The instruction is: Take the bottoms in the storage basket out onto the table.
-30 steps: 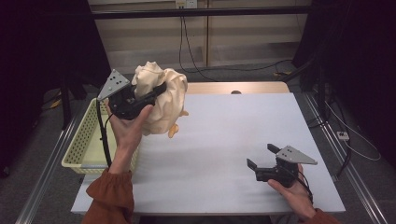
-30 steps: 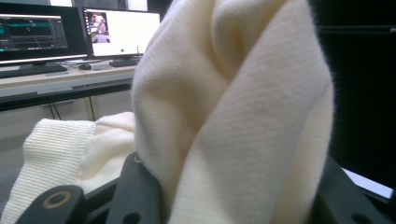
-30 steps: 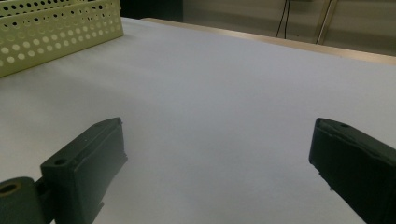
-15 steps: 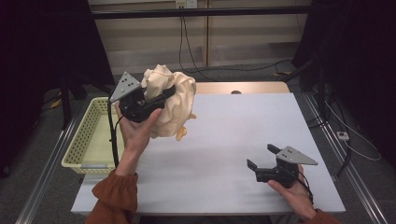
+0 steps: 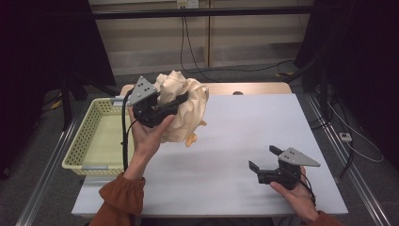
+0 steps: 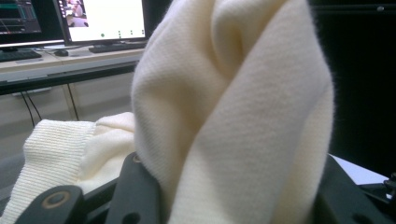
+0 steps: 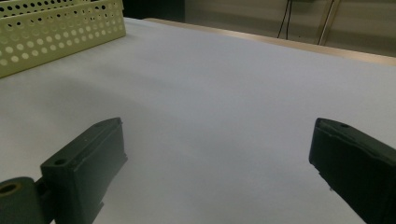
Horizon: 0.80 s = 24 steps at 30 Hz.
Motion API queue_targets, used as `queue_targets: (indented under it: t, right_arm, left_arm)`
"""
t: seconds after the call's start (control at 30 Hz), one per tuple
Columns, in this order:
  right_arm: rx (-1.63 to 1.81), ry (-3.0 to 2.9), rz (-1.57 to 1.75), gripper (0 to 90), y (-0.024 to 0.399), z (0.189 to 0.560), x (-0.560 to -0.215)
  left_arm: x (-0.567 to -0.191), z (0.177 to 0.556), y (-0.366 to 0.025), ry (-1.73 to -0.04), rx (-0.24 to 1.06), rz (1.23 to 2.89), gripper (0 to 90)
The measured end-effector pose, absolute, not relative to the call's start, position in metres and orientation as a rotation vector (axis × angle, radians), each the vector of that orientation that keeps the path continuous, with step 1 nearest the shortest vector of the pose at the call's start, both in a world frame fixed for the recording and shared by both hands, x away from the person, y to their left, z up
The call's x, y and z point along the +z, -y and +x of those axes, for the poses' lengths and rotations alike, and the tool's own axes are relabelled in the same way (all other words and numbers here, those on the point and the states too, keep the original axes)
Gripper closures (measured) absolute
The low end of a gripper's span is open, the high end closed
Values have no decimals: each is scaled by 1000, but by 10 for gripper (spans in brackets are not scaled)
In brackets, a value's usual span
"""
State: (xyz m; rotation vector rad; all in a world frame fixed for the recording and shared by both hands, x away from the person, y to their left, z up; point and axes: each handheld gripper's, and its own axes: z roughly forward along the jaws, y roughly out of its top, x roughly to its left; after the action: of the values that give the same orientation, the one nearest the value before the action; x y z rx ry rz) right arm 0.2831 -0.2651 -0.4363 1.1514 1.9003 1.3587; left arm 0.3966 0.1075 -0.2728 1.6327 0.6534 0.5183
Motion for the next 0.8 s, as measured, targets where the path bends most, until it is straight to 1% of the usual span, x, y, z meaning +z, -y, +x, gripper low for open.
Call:
queue_targets:
  t: [0.13,0.63,0.8]
  right_arm:
    - [1360,-1901,1151,36,265,283,-436]
    - [1357,-1904,1155,36,265,283,-437]
    - [1356,-1906,1156,36,265,284,-437]
  left_arm:
    - [-278,399,-102,-656,489,1645,581]
    - [-296,402,-76,-655,464,1714,581]
    - [-301,399,-65,-627,461,1744,580]
